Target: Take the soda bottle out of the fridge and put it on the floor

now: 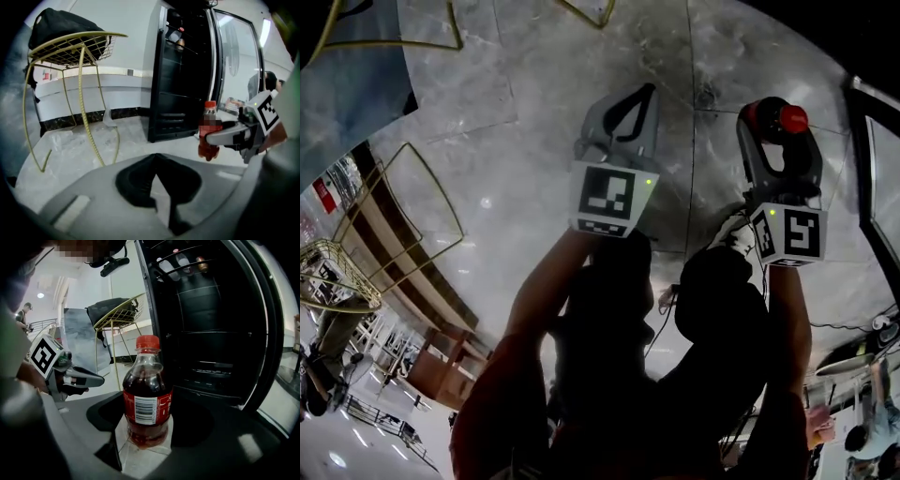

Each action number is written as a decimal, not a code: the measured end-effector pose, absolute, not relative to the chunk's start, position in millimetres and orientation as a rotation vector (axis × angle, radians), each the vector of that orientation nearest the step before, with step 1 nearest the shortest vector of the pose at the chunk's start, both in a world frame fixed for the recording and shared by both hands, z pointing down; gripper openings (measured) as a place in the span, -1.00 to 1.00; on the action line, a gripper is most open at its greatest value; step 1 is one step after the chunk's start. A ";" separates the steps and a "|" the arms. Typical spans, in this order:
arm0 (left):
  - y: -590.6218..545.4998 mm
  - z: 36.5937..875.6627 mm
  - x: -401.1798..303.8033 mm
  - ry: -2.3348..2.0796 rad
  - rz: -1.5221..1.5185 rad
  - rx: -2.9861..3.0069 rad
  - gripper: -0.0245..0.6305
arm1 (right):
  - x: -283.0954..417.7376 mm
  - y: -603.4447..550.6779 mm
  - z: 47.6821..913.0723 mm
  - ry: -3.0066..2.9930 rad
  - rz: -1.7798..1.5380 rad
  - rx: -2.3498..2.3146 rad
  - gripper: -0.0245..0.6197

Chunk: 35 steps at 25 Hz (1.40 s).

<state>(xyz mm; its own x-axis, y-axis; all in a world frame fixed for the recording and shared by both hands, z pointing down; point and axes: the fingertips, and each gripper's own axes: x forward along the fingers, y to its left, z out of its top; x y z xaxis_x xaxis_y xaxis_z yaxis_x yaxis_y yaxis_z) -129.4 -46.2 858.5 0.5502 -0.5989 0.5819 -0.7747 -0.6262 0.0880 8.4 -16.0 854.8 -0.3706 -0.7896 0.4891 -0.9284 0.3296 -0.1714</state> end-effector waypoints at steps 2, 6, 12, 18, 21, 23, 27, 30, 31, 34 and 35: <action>-52.7 876.3 -124.3 -1.135 0.741 2.478 -0.93 | 8.5 -21.3 868.2 -2.294 0.589 1.546 0.01; -68.6 904.7 -119.7 -1.170 0.721 2.510 -0.93 | 7.4 -31.8 892.1 -2.324 0.542 1.575 0.01; -70.6 927.6 -122.1 -1.185 0.688 2.535 -0.93 | 5.7 -39.9 918.2 -2.342 0.542 1.614 0.01; -57.4 940.1 -123.9 -1.160 0.710 2.552 -0.93 | 2.4 -35.6 924.5 -2.346 0.520 1.646 0.01; -56.4 938.1 -122.2 -1.157 0.686 2.564 -0.93 | 2.1 -31.3 924.6 -2.342 0.512 1.647 0.01; -55.5 938.1 -121.4 -1.148 0.680 2.575 -0.93 | 0.6 -29.4 926.1 -2.342 0.510 1.645 0.01; -50.4 934.9 -116.0 -1.138 0.685 2.590 -0.93 | 4.9 -26.4 932.1 -2.328 0.515 1.647 0.01; -46.0 933.3 -112.4 -1.129 0.685 2.605 -0.93 | 6.8 -28.4 938.6 -2.319 0.508 1.643 0.01; -44.2 934.0 -111.9 -1.125 0.691 2.605 -0.93 | 6.2 -30.1 940.6 -2.322 0.500 1.639 0.01; -39.9 936.7 -109.7 -1.115 0.704 2.595 -0.93 | 3.6 -36.2 947.3 -2.323 0.484 1.628 0.01; -39.1 937.3 -108.8 -1.112 0.705 2.593 -0.93 | 2.7 -39.1 949.0 -2.319 0.483 1.626 0.01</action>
